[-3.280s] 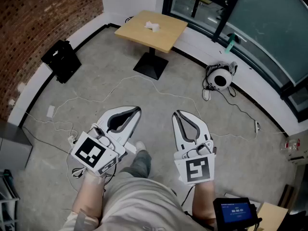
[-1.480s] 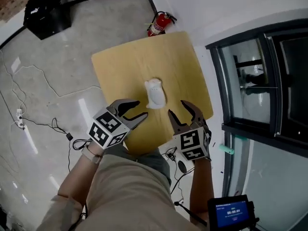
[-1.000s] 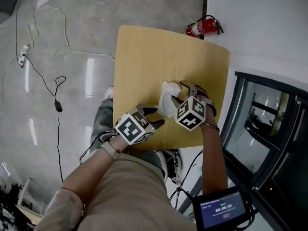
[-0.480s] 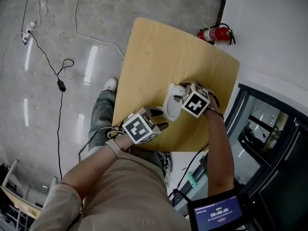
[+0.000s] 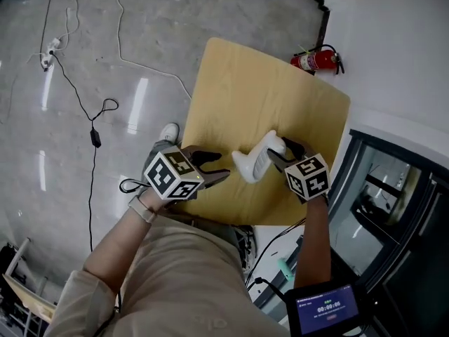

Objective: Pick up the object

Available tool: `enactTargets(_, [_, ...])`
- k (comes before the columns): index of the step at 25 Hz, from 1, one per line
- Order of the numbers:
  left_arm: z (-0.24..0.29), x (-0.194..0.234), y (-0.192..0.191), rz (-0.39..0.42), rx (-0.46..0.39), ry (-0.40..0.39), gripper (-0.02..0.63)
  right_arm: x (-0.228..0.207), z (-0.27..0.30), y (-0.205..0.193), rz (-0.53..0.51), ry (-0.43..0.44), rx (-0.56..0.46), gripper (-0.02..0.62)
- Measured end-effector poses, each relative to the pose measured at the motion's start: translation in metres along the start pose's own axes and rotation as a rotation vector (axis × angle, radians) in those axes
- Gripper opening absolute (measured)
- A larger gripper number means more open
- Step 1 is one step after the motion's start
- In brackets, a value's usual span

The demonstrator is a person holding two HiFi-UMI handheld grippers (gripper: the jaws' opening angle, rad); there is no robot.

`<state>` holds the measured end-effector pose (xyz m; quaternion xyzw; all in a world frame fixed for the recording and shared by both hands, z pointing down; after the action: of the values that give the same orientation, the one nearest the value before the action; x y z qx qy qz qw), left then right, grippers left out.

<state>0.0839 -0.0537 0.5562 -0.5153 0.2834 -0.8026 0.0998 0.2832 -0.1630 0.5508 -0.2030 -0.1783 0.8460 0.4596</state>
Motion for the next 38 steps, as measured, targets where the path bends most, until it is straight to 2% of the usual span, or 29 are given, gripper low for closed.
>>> enactTargets(3, [-0.032, -0.014, 0.031, -0.019, -0.094, -0.151, 0.197, 0.011, -0.035, 0.027, 0.133, -0.030, -0.209, 0.233])
enactTargets(6, [-0.058, -0.039, 0.072, 0.019, -0.153, -0.319, 0.246, 0.033, -0.081, 0.059, 0.204, 0.016, -0.401, 0.233])
enactTargets(9, [-0.080, -0.067, 0.118, 0.115, -0.138, -0.518, 0.276, 0.060, -0.118, 0.093, 0.214, 0.048, -0.557, 0.233])
enactTargets(12, [-0.097, -0.100, 0.156, 0.210, -0.086, -0.733, 0.279, 0.087, -0.139, 0.121, 0.195, 0.023, -0.659, 0.233])
enactTargets(14, [-0.104, -0.118, 0.171, 0.257, -0.050, -0.798, 0.274, 0.101, -0.151, 0.133, 0.177, 0.003, -0.693, 0.233])
enactTargets(15, [-0.106, -0.124, 0.177, 0.270, -0.038, -0.809, 0.228, 0.106, -0.158, 0.137, 0.173, -0.005, -0.709, 0.233])
enactTargets(21, [-0.115, -0.157, 0.209, 0.293, 0.019, -0.848, 0.209, 0.122, -0.191, 0.144, 0.260, -0.056, -0.845, 0.233])
enactTargets(25, [-0.121, -0.198, 0.229, 0.400, 0.043, -0.829, 0.207, 0.133, -0.219, 0.140, 0.262, -0.106, -1.046, 0.233])
enactTargets(28, [-0.122, -0.226, 0.239, 0.503, 0.061, -0.773, 0.206, 0.131, -0.231, 0.137, 0.229, -0.101, -1.178, 0.233])
enactTargets(32, [-0.123, -0.257, 0.239, 0.641, 0.128, -0.654, 0.206, 0.126, -0.240, 0.139, 0.133, -0.041, -1.274, 0.233])
enactTargets(35, [-0.131, -0.267, 0.234, 0.679, 0.137, -0.620, 0.207, 0.134, -0.242, 0.143, 0.094, -0.017, -1.302, 0.233])
enactTargets(38, [-0.142, -0.269, 0.227, 0.696, 0.168, -0.607, 0.206, 0.144, -0.242, 0.148, 0.042, -0.010, -1.278, 0.233])
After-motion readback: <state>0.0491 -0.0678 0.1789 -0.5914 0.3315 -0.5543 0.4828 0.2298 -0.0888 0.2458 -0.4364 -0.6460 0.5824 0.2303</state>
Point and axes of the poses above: the fingertips, and each gripper's own axes: z forward along the fingers, x to its left, y out of its top, the point moved 7 cm from there along -z, backward along the fingers, and after that the axes turned 9 degrees about -x, right-handed, at the moved point
